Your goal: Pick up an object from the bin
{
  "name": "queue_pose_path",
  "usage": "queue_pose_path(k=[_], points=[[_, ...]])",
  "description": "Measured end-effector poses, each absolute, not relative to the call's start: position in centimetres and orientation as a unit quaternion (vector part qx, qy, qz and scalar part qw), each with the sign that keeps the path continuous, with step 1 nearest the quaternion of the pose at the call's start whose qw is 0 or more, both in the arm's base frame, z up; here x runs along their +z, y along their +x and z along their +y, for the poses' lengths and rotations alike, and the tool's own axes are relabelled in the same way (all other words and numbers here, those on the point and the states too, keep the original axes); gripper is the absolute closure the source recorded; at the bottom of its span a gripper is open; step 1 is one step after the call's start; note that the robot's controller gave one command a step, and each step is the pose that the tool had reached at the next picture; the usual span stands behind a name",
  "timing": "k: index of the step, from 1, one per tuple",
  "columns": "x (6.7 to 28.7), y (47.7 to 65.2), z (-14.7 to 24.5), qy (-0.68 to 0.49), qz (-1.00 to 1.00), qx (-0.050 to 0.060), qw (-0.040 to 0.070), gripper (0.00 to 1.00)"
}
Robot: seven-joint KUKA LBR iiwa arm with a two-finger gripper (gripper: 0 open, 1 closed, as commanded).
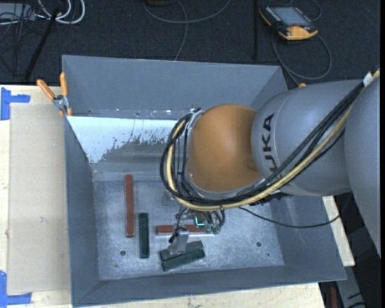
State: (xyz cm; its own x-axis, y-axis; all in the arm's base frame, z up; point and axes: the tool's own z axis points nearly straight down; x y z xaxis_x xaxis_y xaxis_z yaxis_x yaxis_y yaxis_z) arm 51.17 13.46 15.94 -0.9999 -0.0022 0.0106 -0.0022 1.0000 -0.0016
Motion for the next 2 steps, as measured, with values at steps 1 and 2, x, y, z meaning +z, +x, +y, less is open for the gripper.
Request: queue_pose_path(k=[1, 2], points=[[6.72, 51.52, 10.16, -0.076, -0.997, 0.001, 0.005, 0.00], [7.27, 51.76, 10.34, -0.077, -0.997, -0.001, 0.001, 1.00]])
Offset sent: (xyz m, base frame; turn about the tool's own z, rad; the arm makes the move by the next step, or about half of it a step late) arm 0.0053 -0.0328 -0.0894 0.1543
